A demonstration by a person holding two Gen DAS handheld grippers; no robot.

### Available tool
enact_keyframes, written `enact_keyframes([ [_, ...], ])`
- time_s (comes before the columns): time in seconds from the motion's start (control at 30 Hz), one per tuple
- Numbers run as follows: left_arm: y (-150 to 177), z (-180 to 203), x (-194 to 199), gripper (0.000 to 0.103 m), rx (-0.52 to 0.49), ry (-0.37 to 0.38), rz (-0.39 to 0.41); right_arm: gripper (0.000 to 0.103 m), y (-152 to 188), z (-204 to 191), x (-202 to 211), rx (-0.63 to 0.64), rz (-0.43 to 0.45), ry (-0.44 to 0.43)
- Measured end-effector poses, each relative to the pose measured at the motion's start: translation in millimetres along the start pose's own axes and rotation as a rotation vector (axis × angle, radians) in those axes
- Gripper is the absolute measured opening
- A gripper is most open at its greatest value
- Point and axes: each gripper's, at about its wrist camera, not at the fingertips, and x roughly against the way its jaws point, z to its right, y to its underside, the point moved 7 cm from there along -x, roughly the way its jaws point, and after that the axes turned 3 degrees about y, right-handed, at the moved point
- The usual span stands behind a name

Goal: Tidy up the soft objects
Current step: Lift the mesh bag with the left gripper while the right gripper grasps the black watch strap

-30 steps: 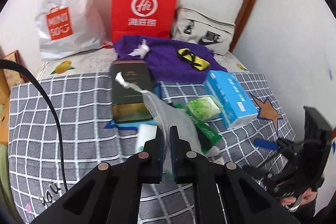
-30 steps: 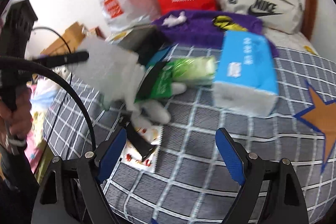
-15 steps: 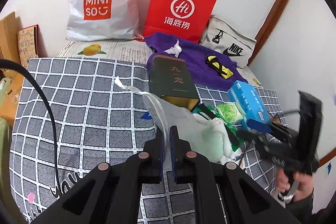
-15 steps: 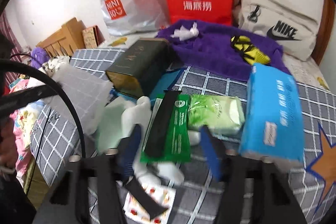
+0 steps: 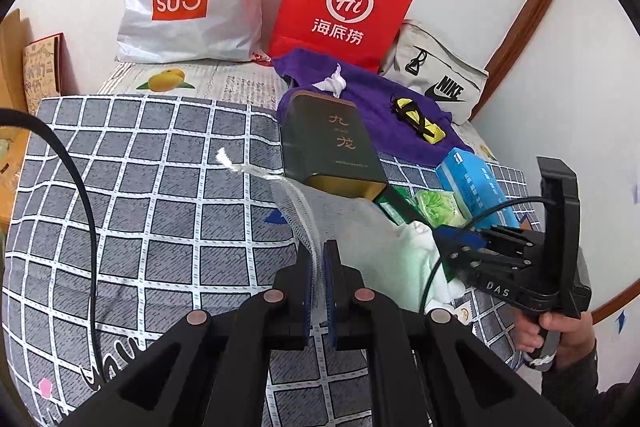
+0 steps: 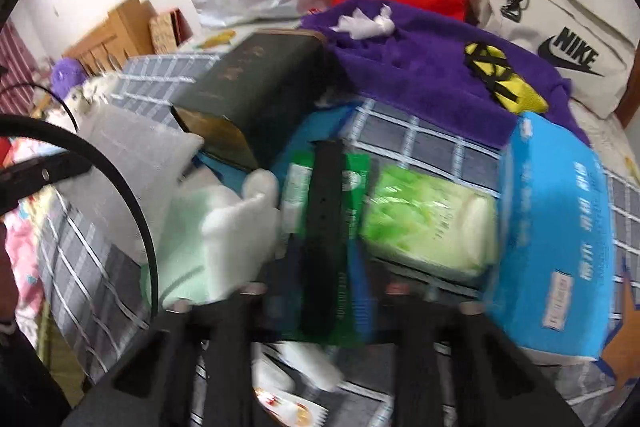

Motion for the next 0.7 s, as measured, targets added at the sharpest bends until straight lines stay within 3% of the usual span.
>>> enact_keyframes([
  [0.13,1,-1,-3,0.006,0.0,0.013,0.001,0.02,12,6,13,-0.009,-0.019,-0.055],
  [0.33,1,-3,-4,0.006,0.002,0.024,-0.003,0.021,16,4,14,0.032,-0.037,-0.019],
  [0.43,2,-4,-6,0.006,0.003,0.022,-0.009,0.037,9,0,3,0.044,-0.056,-0.024],
  [0.47,3,-4,-6,0.006,0.003,0.023,-0.01,0.037,7,-1,-1,0.052,-0.055,-0.024],
  [0.5,3,-4,-7,0.006,0.001,0.023,-0.012,0.037,5,-2,-5,0.059,-0.051,-0.018],
  [0.57,4,-5,-7,0.006,0.003,0.015,-0.016,0.023,3,-3,-7,0.08,-0.048,-0.011],
  [0.7,4,-9,-5,0.006,0.009,0.005,-0.015,0.02,7,6,9,0.051,-0.042,-0.057],
])
